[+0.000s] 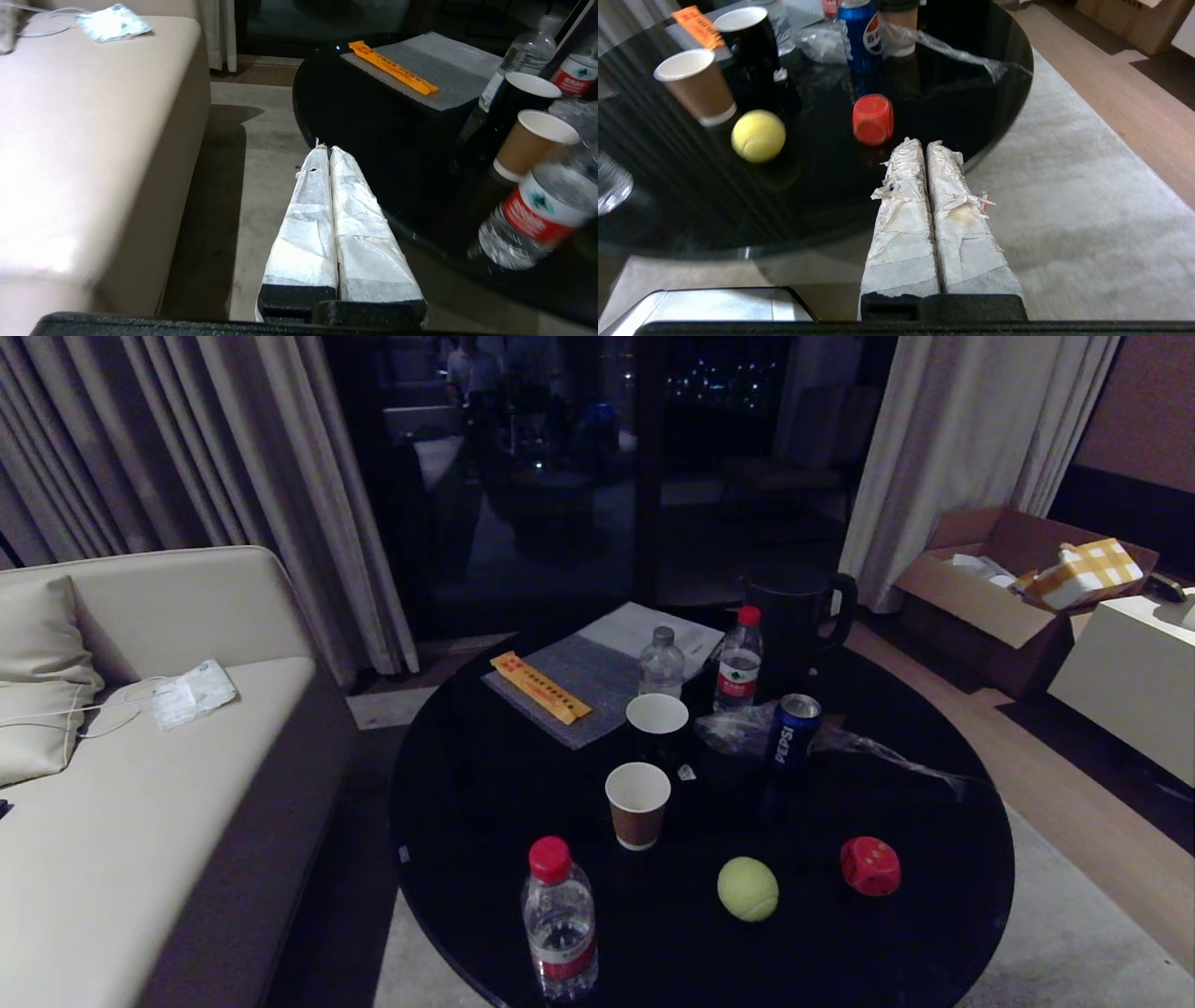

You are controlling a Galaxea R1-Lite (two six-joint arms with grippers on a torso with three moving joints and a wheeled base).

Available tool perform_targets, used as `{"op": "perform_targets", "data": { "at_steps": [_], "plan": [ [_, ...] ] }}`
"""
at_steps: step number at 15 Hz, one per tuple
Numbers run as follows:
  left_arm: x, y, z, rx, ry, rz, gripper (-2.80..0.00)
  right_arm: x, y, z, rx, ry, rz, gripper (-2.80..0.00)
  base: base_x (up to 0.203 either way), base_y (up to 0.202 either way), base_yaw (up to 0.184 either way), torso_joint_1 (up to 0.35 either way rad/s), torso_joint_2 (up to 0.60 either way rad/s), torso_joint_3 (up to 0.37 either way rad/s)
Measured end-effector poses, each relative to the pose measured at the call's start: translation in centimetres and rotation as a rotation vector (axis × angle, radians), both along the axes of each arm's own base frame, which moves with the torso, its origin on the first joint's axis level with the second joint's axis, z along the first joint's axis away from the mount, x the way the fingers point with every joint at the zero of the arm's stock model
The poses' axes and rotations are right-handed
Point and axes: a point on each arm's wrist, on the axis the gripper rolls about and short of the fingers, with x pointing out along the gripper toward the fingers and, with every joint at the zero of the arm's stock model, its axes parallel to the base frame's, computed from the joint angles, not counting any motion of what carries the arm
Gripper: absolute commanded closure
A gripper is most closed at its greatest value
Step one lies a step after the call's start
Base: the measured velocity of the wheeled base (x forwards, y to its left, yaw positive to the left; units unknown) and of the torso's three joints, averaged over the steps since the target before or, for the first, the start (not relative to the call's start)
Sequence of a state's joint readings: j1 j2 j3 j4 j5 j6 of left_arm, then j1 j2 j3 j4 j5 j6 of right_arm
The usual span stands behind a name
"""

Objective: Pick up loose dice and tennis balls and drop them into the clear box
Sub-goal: Pick up toys out of the box

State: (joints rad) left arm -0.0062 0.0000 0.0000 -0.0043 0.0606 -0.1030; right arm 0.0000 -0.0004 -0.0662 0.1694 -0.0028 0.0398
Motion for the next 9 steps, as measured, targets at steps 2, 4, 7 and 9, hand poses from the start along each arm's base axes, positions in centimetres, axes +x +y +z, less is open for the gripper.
{"op": "perform_targets", "data": {
  "at_steps": [2,4,7,9],
  "plan": [
    [0.00,0.00,-0.02,0.003,0.002,-0.001,0.00,0.00,0.00,0.00,0.000,0.000,0.000,0.00,0.181,0.000,-0.001,0.005,0.00,0.002],
    [0.00,0.00,-0.02,0.004,0.002,-0.002,0.00,0.00,0.00,0.00,0.000,0.000,0.000,0.00,0.124,0.000,-0.003,0.002,0.00,0.001],
    [0.00,-0.01,-0.03,0.007,0.003,-0.003,0.00,0.00,0.00,0.00,-0.002,0.000,0.001,0.00,0.000,0.000,0.000,0.000,0.00,0.000],
    [0.00,-0.01,-0.03,0.009,0.003,-0.004,0.00,0.00,0.00,0.00,-0.002,0.000,0.001,0.00,0.000,0.000,0.000,0.000,0.00,0.000]
  ]
}}
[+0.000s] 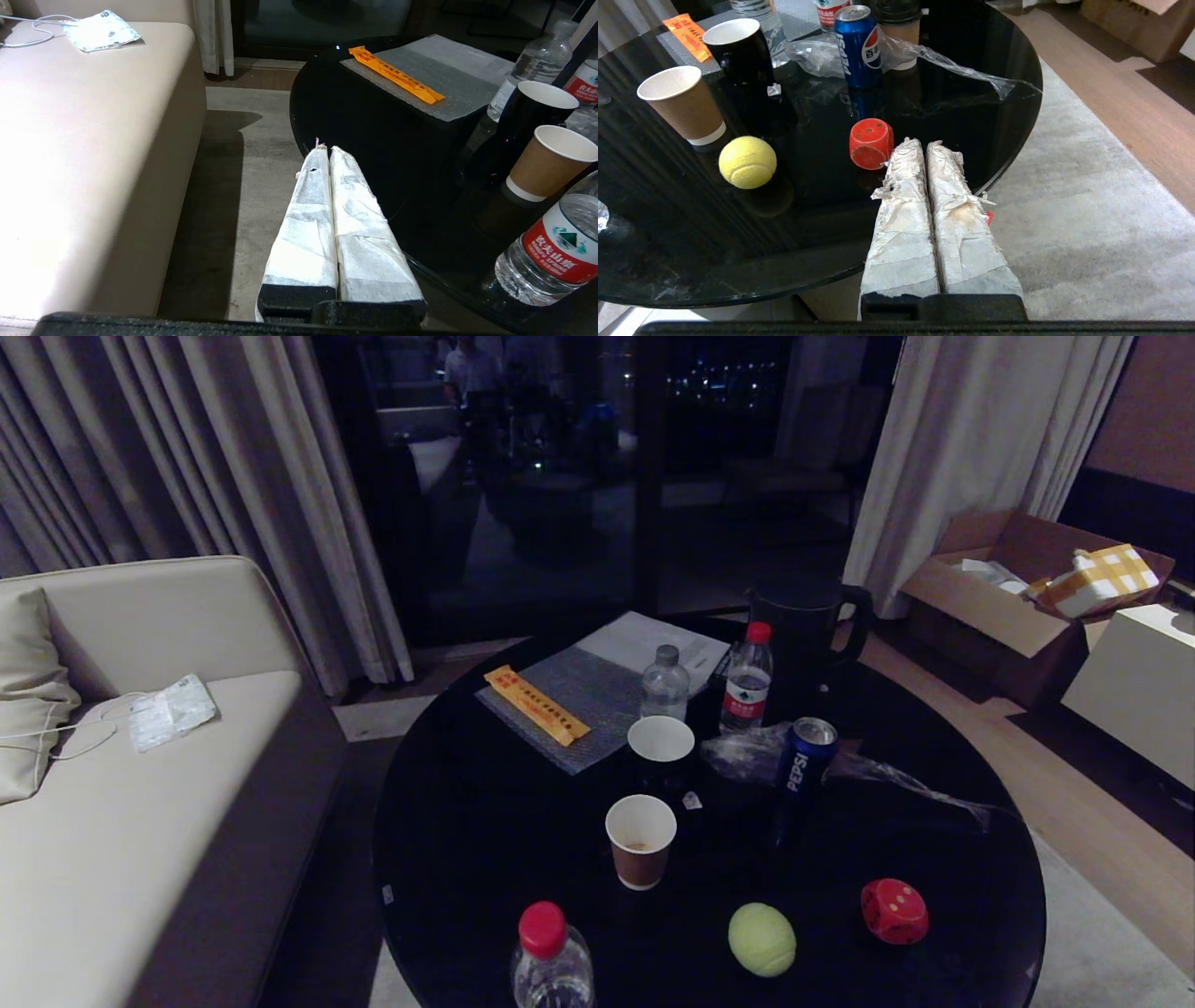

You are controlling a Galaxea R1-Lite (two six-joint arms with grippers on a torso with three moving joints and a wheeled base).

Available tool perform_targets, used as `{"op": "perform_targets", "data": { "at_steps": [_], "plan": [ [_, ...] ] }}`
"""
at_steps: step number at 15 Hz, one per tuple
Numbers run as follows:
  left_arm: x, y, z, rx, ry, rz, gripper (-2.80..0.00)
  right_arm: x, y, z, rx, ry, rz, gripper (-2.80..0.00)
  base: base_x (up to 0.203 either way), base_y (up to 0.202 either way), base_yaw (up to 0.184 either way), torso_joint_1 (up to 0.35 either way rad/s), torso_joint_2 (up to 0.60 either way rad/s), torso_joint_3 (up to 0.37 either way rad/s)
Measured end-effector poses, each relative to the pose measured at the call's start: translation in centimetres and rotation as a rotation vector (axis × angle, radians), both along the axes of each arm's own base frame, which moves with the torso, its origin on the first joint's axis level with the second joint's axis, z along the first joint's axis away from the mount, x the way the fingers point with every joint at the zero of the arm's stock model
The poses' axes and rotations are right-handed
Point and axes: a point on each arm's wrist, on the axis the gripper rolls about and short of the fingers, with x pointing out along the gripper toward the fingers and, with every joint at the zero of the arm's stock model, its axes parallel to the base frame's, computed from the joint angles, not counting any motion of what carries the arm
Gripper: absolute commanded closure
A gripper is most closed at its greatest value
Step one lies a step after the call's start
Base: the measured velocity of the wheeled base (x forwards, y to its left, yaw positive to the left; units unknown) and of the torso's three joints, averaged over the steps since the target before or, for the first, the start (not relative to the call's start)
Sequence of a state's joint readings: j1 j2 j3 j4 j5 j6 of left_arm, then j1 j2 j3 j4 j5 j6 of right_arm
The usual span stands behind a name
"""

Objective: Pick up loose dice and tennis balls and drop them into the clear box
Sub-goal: Pick up toys out of the box

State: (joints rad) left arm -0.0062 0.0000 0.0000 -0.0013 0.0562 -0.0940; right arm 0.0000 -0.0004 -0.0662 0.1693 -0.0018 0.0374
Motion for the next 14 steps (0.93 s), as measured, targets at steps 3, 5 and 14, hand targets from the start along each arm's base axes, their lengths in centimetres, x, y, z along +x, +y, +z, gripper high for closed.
{"op": "perform_targets", "data": {
  "at_steps": [3,5,14],
  "plan": [
    [0.0,0.0,0.0,-0.006,-0.001,0.003,0.00,0.0,0.0,0.0,-0.009,0.001,0.002,0.00,0.000,0.000,0.000,0.000,0.00,0.000],
    [0.0,0.0,0.0,-0.015,-0.003,0.005,0.00,0.0,0.0,0.0,-0.022,0.001,0.009,0.00,0.000,0.000,0.000,0.000,0.00,0.000],
    [0.0,0.0,0.0,-0.017,-0.004,0.008,0.00,2.4,0.1,8.3,0.016,0.145,0.024,0.00,0.000,0.000,0.000,0.000,0.00,0.000]
  ]
}}
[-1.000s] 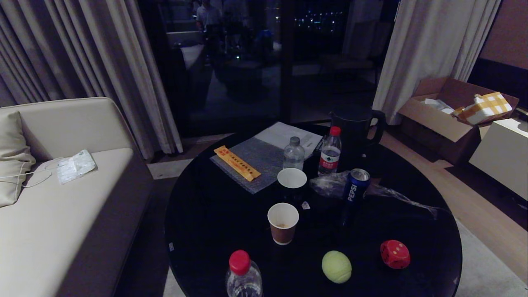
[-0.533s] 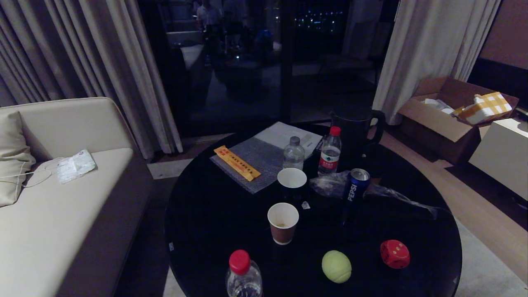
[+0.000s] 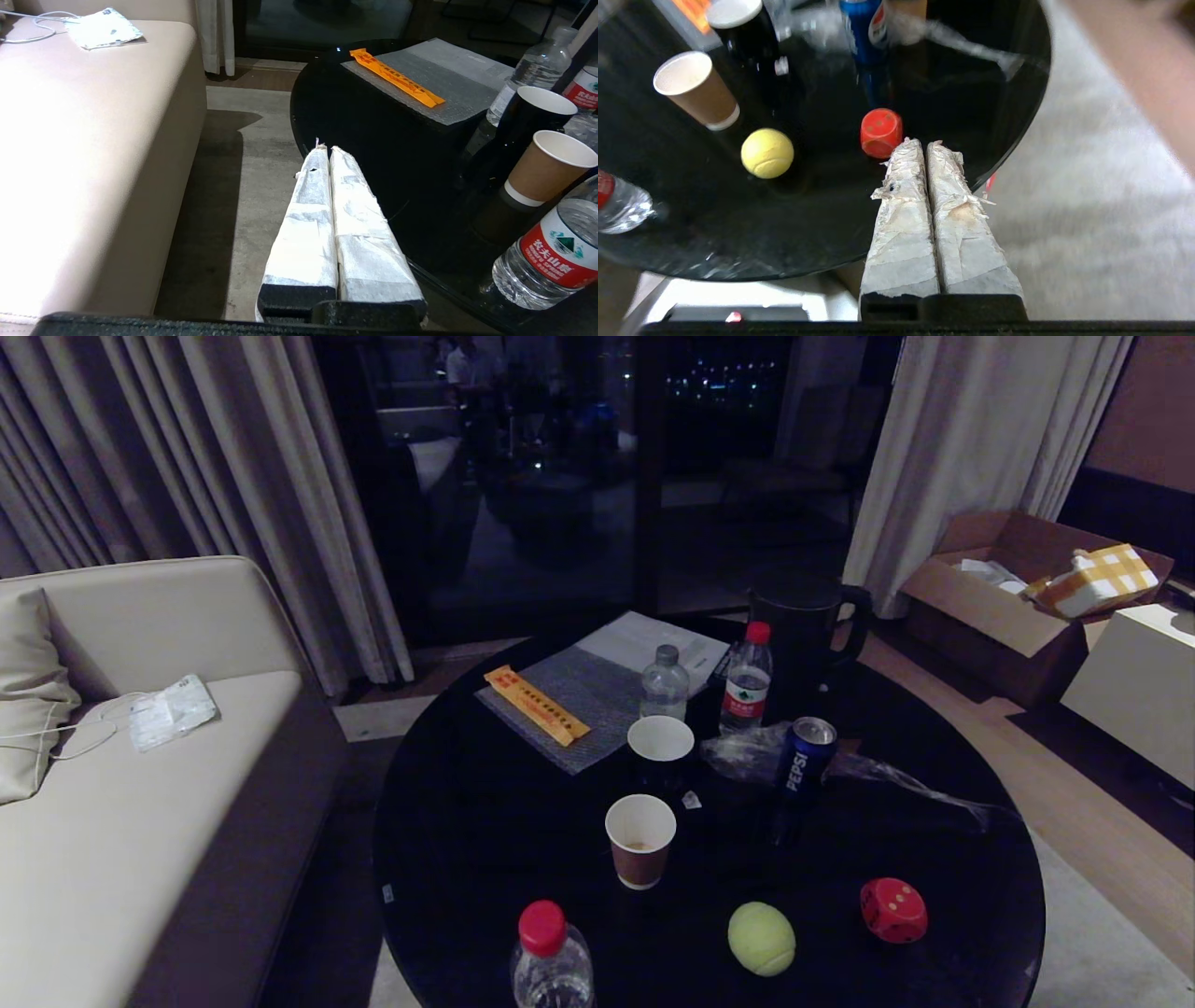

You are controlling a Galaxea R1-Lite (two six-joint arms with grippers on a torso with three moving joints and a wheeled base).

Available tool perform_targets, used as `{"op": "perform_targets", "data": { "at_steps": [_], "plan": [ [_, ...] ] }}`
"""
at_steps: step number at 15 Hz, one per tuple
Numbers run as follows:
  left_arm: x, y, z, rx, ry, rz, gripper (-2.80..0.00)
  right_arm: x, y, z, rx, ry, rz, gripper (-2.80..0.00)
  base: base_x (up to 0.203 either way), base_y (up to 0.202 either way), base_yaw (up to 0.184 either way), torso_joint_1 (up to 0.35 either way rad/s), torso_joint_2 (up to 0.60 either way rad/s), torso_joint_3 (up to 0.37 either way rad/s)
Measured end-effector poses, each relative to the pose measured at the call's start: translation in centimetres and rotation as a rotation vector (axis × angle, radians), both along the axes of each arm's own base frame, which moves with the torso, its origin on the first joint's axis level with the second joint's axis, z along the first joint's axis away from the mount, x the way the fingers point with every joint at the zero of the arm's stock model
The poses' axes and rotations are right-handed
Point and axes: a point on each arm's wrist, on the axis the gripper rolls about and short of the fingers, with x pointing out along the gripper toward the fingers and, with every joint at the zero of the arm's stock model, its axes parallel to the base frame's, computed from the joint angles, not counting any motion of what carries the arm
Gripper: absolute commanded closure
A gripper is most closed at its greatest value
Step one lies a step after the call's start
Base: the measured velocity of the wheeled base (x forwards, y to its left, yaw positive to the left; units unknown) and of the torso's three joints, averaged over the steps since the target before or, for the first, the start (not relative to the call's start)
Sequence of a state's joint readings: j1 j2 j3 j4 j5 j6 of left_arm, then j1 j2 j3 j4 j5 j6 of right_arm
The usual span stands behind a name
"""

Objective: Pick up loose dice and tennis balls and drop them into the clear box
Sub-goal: Pick up toys out of the box

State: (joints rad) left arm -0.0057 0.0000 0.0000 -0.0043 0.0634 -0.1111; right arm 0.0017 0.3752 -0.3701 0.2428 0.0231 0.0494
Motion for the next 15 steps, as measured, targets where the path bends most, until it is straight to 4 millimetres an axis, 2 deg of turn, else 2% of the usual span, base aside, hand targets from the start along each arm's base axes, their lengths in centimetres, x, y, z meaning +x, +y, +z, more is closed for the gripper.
{"op": "perform_targets", "data": {
  "at_steps": [3,5,7,10,11,15],
  "plan": [
    [0.0,0.0,0.0,0.001,0.000,0.000,0.00,5.2,0.1,3.2,0.013,0.127,0.022,0.00,0.000,0.000,0.000,0.000,0.00,0.000],
    [0.0,0.0,0.0,0.000,0.000,-0.001,0.00,9.3,0.4,4.0,0.015,0.191,0.045,0.00,0.000,0.000,0.000,0.000,0.00,0.000],
    [0.0,0.0,0.0,0.000,0.000,0.000,0.00,13.2,1.1,3.7,0.010,0.269,0.087,0.00,0.000,0.000,0.000,0.000,0.00,0.000],
    [0.0,0.0,0.0,0.000,0.000,-0.001,0.00,17.1,2.7,1.7,-0.007,0.412,0.152,0.00,0.000,0.000,0.000,0.000,0.00,0.000],
    [0.0,0.0,0.0,0.000,0.000,-0.001,0.00,18.2,3.2,0.8,-0.012,0.463,0.162,-2.80,0.000,0.000,0.000,0.000,0.00,0.000],
    [0.0,0.0,0.0,0.000,0.000,0.000,0.00,21.1,4.0,-1.7,-0.035,0.603,0.169,-2.80,0.000,0.000,0.000,0.000,0.00,0.000]
  ]
}}
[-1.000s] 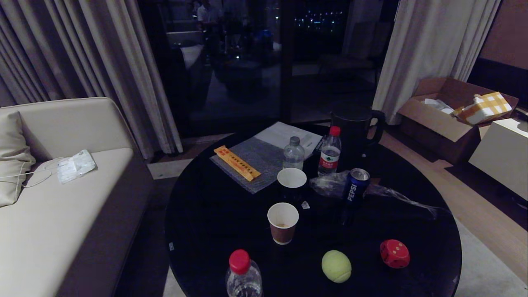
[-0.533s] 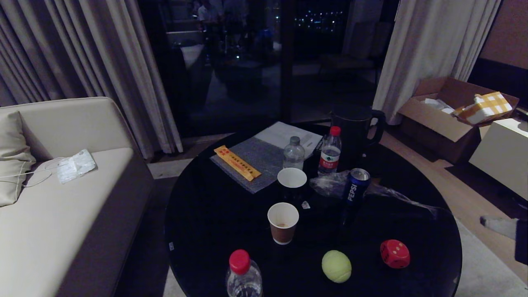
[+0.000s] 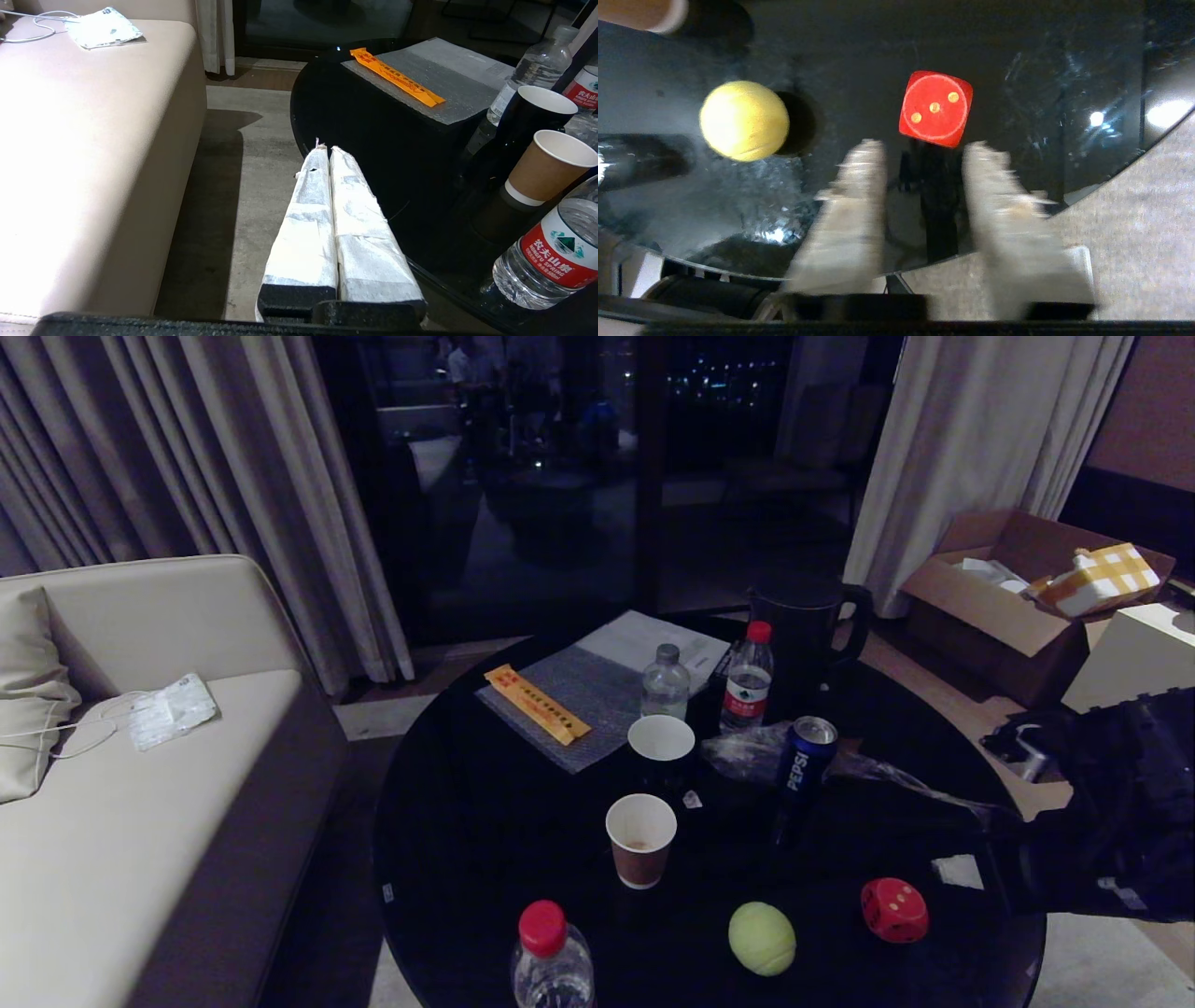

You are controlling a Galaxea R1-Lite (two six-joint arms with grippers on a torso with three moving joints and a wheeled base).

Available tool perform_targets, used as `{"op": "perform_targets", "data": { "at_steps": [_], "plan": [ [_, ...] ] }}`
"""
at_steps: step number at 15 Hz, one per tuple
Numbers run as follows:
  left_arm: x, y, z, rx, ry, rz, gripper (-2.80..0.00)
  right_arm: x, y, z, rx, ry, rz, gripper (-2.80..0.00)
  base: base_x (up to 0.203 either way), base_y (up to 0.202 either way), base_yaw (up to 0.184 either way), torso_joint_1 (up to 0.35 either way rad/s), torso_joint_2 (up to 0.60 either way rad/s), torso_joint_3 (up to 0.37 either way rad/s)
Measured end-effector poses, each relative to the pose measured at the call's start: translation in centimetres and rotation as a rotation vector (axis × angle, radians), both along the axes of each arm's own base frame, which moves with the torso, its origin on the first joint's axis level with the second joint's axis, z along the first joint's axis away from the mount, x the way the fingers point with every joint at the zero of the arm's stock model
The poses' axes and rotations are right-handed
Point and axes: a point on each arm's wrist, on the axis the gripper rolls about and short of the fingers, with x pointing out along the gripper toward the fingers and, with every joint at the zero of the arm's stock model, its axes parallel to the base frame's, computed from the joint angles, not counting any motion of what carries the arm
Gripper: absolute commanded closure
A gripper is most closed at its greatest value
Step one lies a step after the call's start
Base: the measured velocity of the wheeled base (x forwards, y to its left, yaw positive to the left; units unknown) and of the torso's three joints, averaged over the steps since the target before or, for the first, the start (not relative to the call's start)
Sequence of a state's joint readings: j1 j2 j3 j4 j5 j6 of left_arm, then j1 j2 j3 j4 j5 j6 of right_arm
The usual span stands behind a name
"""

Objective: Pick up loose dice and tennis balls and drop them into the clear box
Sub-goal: Pick up toys out of the box

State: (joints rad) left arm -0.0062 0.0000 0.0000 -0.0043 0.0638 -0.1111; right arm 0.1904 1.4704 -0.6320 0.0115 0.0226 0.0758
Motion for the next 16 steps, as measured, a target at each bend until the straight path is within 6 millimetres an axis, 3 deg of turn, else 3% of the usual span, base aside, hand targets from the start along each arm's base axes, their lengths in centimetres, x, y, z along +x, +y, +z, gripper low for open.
{"op": "perform_targets", "data": {
  "at_steps": [9,13,16],
  "plan": [
    [0.0,0.0,0.0,0.000,0.000,0.000,0.00,6.1,0.8,-4.0,-0.173,0.127,-0.085,-2.80,0.000,0.000,0.000,0.000,0.00,0.000],
    [0.0,0.0,0.0,0.000,0.000,0.000,0.00,7.2,1.1,-5.8,-0.129,0.196,-0.077,-2.80,0.000,0.000,0.000,0.000,0.00,0.000],
    [0.0,0.0,0.0,0.000,0.000,0.000,0.00,7.0,1.2,-6.9,-0.078,0.290,-0.051,-2.80,0.000,0.000,0.000,0.000,0.00,0.000]
  ]
}}
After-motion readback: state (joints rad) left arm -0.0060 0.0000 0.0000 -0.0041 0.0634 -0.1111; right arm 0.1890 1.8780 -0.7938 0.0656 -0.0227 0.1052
